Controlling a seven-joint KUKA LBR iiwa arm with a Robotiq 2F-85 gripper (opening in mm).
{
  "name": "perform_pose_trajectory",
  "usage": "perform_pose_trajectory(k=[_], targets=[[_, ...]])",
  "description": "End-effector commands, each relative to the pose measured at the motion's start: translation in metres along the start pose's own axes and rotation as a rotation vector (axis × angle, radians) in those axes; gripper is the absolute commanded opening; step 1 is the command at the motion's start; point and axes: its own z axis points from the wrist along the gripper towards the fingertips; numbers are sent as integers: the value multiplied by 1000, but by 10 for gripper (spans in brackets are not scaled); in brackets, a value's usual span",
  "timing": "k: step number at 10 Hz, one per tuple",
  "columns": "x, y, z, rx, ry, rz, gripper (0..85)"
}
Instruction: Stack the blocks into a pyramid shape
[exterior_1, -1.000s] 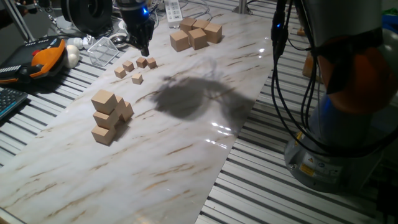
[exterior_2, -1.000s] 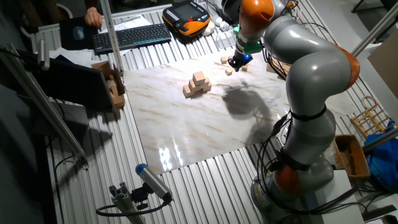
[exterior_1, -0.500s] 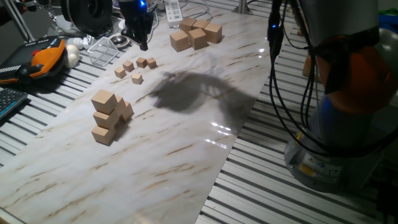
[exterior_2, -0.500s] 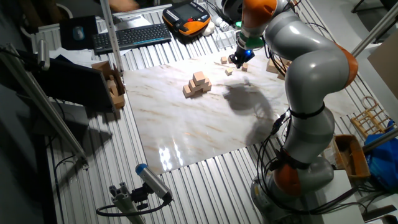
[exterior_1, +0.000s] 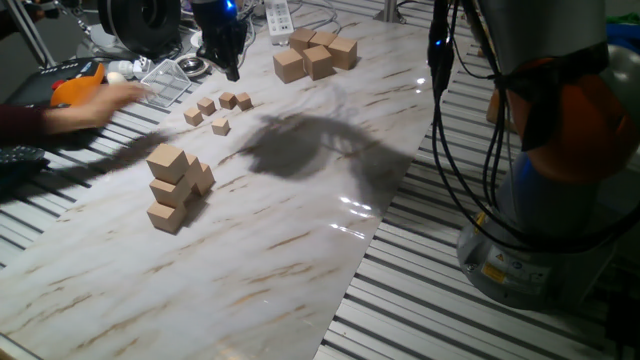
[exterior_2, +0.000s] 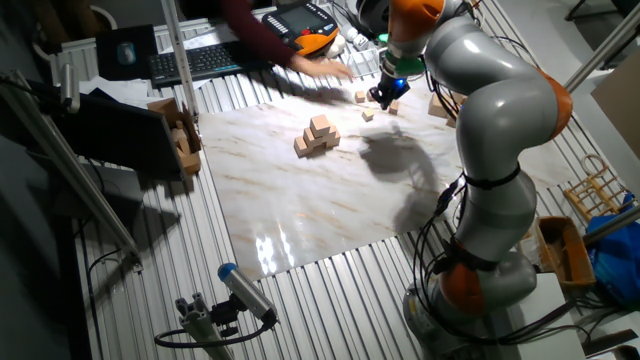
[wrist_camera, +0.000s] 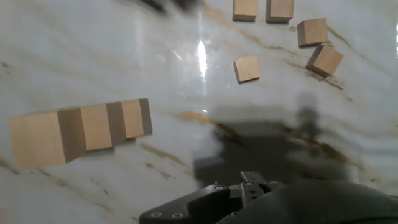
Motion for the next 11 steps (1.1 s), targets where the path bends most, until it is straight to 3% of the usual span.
perform_pose_trajectory(k=[1, 2, 4, 6, 8, 9, 11], targets=[[0, 6, 0, 4, -9, -13, 0], [0, 14, -3, -27, -6, -21, 0], [0, 25, -10, -34, -40, -79, 0], [0, 26, -12, -36, -80, -117, 0], [0, 26, -11, -47, -66, -107, 0], [1, 28, -9, -38, -82, -100, 0], [2, 29, -9, -59, -81, -70, 0]])
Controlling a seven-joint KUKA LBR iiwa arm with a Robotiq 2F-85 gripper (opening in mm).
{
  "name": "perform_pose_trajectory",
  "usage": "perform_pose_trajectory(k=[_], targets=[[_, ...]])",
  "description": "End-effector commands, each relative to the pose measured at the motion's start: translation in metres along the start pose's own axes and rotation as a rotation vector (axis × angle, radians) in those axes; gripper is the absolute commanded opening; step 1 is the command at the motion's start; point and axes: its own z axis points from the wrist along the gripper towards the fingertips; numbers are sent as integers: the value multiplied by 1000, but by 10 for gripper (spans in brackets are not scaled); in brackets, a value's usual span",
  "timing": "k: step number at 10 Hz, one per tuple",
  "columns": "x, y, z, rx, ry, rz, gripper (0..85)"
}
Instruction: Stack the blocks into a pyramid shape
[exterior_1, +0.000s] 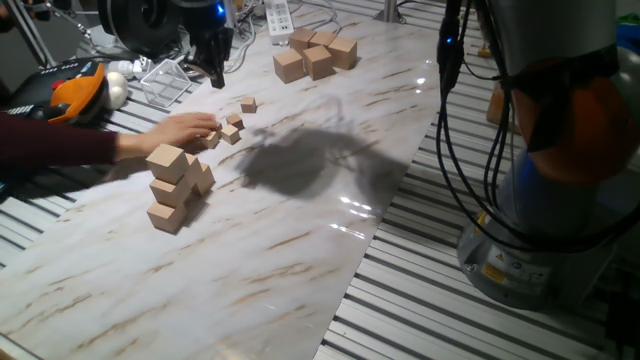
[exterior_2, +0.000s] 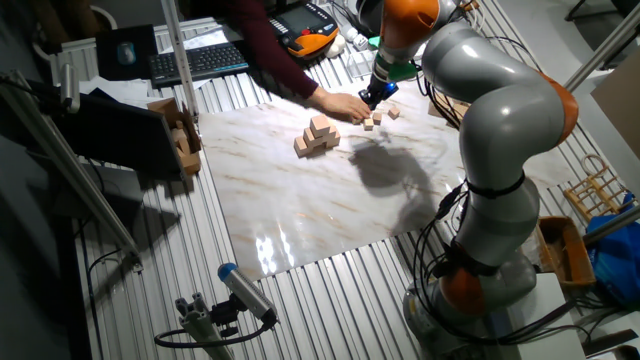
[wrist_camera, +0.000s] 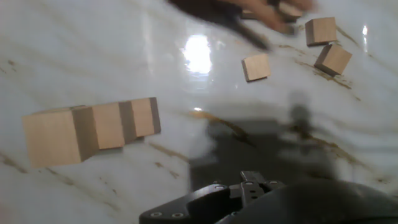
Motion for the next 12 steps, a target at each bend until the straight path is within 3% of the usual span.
perform_pose_trajectory(k=[1, 2, 3, 5, 6, 9, 12], targets=[[1, 1, 1, 0, -6, 10, 0], [2, 2, 4, 5, -3, 13, 0], [2, 2, 7, 34, -7, 23, 0], [5, 5, 8, 39, 35, 67, 0], [6, 5, 5, 53, 39, 74, 0], [3, -3, 0, 57, 11, 97, 0], [3, 2, 0, 49, -11, 133, 0]])
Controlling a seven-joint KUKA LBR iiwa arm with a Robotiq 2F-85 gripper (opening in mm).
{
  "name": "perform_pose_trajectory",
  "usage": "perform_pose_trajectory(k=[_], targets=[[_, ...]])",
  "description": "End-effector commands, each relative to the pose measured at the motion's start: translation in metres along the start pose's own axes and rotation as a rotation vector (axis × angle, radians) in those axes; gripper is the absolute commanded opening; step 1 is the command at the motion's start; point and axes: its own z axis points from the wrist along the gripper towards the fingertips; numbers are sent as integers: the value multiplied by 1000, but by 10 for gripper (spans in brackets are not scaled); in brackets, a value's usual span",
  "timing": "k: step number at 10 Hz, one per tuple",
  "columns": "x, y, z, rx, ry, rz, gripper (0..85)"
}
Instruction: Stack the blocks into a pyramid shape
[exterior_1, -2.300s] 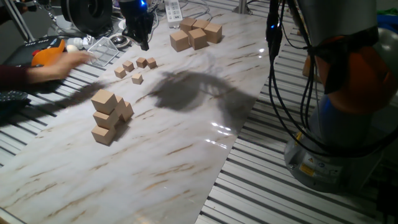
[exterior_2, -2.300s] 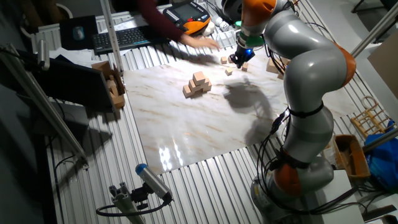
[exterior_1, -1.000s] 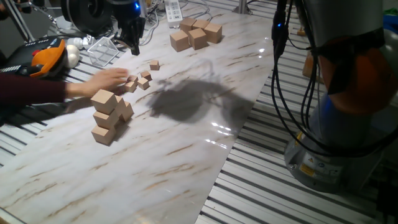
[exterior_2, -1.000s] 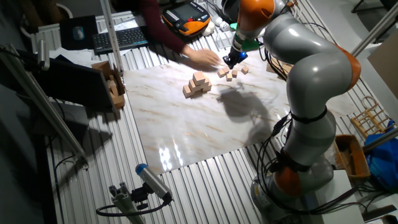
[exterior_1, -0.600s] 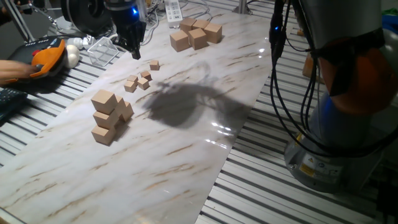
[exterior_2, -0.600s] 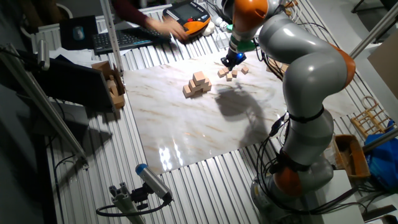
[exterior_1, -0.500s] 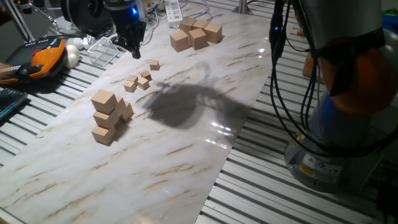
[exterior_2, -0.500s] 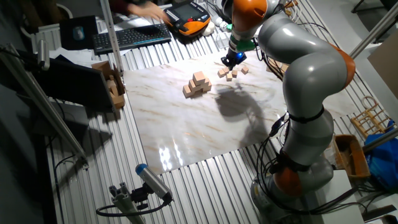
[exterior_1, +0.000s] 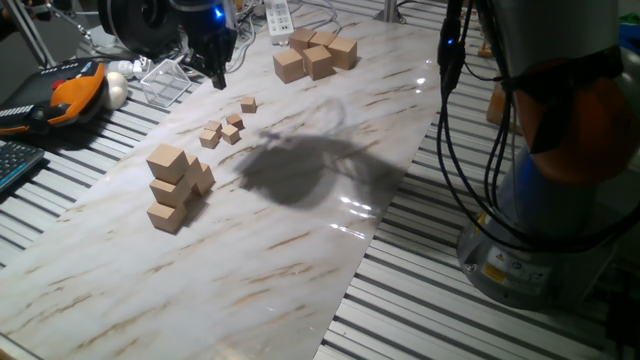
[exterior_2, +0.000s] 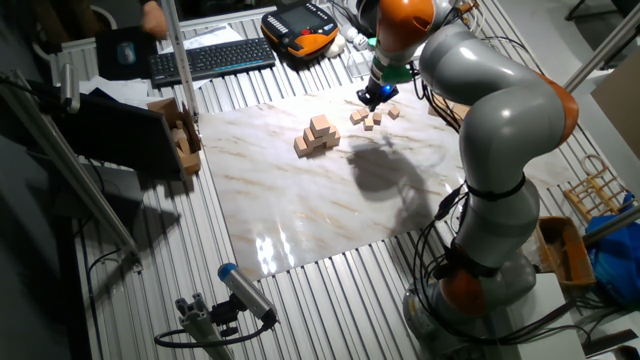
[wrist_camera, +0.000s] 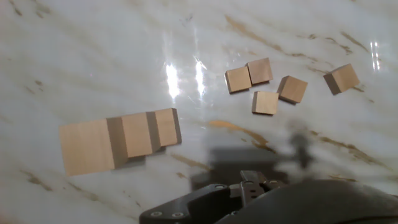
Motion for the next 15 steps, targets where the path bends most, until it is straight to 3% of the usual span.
perform_pose_trajectory(k=[1, 2, 8, 11, 13, 14, 15], targets=[[0, 0, 0, -8, 1, -9, 0], [0, 0, 1, -23, 10, -29, 0], [2, 3, -1, -20, 34, -66, 0], [2, 3, -2, -12, 30, -58, 0], [2, 2, -1, 18, 6, -54, 0], [2, 1, 0, 0, 9, -59, 0], [3, 2, 0, 2, 12, -59, 0]])
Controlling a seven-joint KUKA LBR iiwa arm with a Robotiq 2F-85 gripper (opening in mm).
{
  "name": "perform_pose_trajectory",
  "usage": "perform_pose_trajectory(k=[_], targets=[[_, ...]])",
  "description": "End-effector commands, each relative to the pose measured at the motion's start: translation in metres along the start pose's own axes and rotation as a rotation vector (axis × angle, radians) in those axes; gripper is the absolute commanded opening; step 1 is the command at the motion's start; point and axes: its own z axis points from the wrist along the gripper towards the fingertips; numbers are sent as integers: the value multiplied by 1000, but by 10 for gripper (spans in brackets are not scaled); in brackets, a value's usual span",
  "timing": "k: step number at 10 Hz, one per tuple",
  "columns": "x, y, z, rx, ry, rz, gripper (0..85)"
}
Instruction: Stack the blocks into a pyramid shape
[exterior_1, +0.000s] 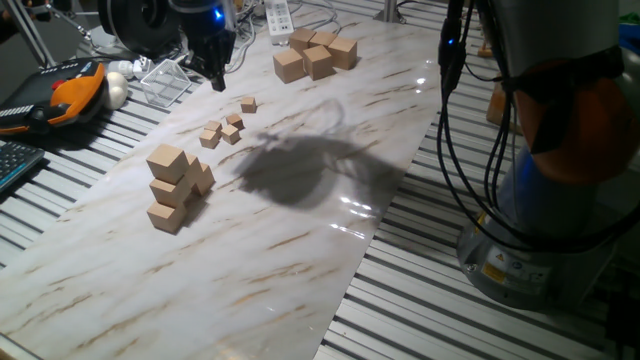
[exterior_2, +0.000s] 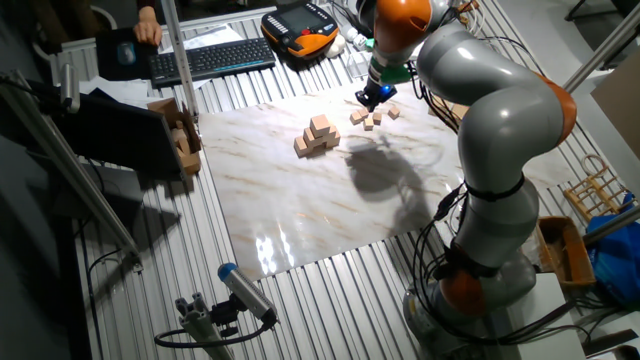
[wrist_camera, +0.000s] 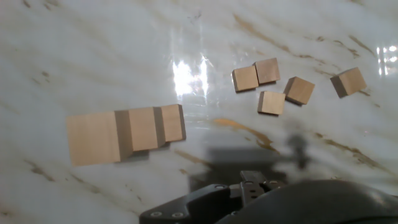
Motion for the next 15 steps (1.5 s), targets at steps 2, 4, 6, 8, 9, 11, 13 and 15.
perform_pose_trajectory(k=[2, 4, 6, 8, 9, 11, 13, 15], targets=[[1, 3, 4, 0, -2, 12, 0], [1, 3, 5, -18, -2, 1, 0], [3, 3, 2, -38, 34, -9, 0], [3, 3, 2, 10, 19, -13, 0], [3, 3, 2, 25, 6, -15, 0], [3, 3, 2, 34, -10, -43, 0], [3, 3, 2, 17, -14, -84, 0], [3, 3, 2, 17, -1, -124, 0]])
